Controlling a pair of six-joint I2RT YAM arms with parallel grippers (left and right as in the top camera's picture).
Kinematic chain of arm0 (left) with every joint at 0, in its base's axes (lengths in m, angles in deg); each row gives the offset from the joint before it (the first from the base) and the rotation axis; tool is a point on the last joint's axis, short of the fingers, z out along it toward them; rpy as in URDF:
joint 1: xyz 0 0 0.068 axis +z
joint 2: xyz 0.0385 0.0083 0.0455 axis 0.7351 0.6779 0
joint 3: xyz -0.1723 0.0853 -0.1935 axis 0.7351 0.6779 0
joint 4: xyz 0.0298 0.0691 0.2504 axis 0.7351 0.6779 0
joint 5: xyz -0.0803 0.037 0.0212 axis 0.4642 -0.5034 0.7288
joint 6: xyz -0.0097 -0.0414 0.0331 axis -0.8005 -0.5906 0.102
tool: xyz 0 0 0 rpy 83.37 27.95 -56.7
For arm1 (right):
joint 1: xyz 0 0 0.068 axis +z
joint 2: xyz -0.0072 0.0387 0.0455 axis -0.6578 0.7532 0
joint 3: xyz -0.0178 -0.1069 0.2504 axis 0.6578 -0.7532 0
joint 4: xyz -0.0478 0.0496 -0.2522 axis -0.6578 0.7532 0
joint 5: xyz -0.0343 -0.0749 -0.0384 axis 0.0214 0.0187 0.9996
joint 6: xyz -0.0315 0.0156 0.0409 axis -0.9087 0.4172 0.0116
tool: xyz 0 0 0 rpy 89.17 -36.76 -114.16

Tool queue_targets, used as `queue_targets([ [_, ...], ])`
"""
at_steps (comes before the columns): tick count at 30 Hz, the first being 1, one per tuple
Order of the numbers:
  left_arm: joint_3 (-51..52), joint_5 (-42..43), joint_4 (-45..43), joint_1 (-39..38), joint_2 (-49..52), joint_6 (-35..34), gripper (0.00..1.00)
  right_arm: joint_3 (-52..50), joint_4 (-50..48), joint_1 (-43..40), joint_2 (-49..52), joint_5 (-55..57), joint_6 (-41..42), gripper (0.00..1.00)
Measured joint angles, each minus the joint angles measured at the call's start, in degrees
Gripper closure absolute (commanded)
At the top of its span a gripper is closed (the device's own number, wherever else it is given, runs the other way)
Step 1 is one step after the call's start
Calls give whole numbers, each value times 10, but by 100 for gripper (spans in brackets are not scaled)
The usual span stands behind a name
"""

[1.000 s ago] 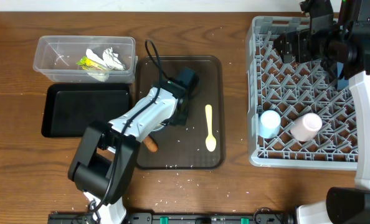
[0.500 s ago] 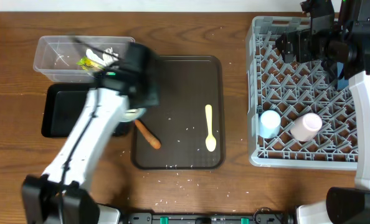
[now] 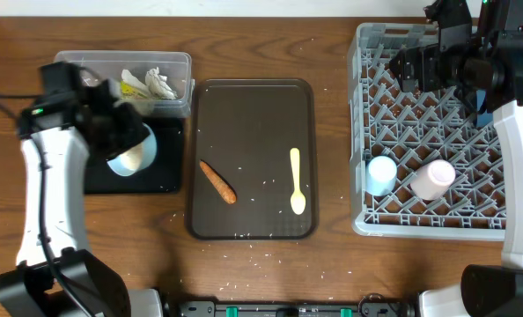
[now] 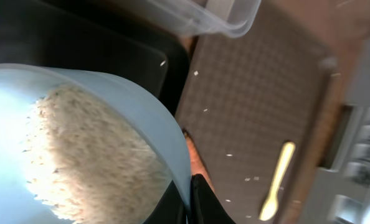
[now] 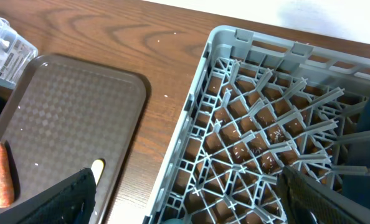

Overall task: Sort waste into correct bins and load items into the dishwasher rack
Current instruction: 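Carry the bowl left and tip the rice onto the black tray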

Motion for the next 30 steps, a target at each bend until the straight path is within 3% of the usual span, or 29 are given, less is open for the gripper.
queue_targets([
  [14,0,318,0,151,116,77,94,0,10,0,0,0,0,9],
  [26,0,518,-1,217,205,85,94,0,12,0,0,0,0,9],
  [30,0,549,-3,224,212,85,94,0,12,0,0,0,0,8],
])
